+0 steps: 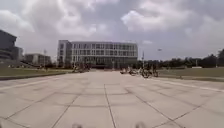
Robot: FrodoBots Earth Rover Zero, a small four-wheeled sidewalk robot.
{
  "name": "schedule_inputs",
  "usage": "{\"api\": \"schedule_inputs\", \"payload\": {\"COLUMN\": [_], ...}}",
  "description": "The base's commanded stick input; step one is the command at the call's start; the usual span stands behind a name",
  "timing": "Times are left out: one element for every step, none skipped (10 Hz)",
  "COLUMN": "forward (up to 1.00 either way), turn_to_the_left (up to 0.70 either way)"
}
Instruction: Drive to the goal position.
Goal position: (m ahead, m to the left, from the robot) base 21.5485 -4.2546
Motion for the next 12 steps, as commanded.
{"api": "schedule_inputs", "payload": {"forward": [0.60,0.60,0.60,0.60,0.60,0.60,0.60,0.60,0.60,0.60,0.60,0.60], "turn_to_the_left": [0.07,0.09,0.11,0.11,0.11,0.05,0.00,0.00,0.00,0.00,0.00,0.00]}}
